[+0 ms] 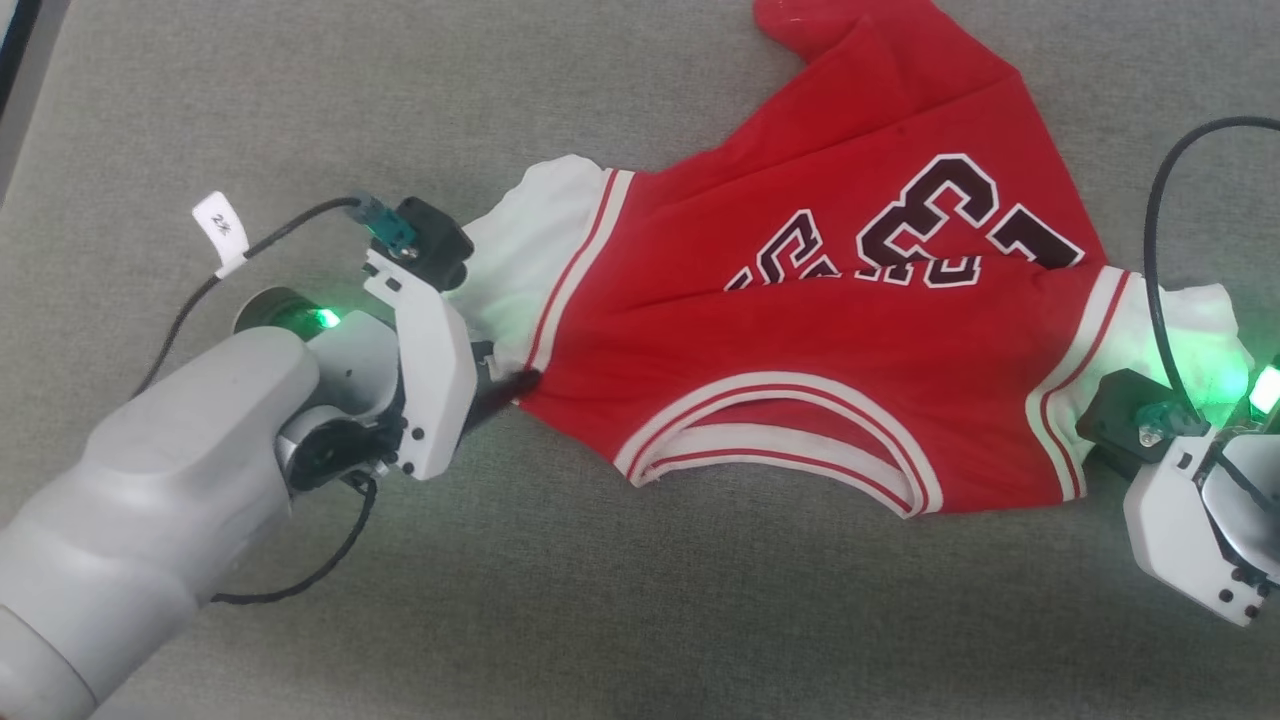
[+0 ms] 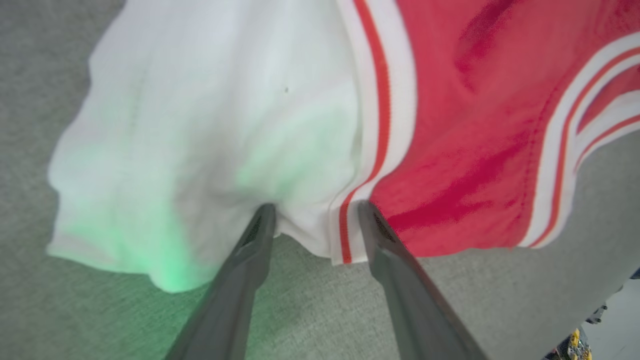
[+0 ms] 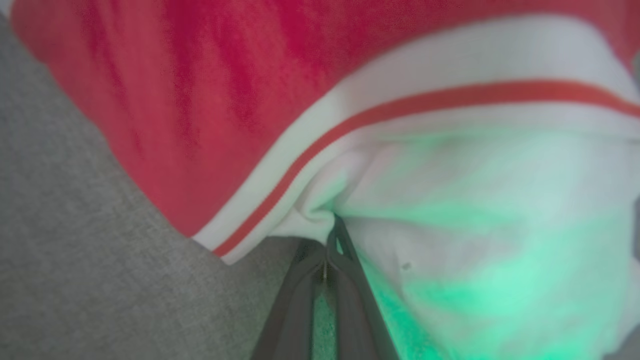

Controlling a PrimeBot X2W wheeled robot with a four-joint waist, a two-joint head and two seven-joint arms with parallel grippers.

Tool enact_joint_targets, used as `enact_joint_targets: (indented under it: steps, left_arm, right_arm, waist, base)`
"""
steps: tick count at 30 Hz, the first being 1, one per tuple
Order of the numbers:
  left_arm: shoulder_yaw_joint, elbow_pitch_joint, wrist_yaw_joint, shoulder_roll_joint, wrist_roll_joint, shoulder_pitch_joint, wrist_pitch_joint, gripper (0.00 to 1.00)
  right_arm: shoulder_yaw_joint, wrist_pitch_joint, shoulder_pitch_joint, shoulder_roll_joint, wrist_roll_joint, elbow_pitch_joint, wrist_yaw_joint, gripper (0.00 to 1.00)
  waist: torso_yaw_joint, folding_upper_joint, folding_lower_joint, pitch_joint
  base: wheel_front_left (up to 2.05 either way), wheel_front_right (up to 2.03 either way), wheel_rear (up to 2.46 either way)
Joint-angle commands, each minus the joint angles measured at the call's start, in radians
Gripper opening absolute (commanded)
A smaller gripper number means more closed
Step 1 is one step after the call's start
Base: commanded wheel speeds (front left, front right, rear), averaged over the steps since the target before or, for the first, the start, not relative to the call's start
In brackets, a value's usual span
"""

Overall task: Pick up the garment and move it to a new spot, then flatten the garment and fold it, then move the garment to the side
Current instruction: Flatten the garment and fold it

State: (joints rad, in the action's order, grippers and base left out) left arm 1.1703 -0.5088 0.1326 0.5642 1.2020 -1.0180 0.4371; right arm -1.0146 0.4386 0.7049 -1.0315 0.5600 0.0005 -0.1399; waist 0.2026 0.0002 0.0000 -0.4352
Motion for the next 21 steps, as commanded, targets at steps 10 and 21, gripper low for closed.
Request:
enact_joint_targets:
  steps: [10, 21]
  left_arm:
    - [0.070, 0.017, -0.003, 0.032, 0.157, 0.026, -0.111, 0.00]
    - [-0.053, 0.300, -0.003, 0.185, 0.330, 0.068, -0.332, 0.00]
  right_arm:
    - [0.097, -0.115, -0.060, 0.060, -0.005, 0.049, 0.011, 0.00]
    - [0.488, -0.249, -0.280, 0.111, 0.049, -0.077, 0.010, 0.00]
  waist:
    - [-0.043, -0.0002, 0.0000, 0.076]
    - [-0.085, -0.0002, 0.0000, 0.177]
  base:
    - [0.00, 0.00, 0.00]
    - [0.00, 0.00, 0.00]
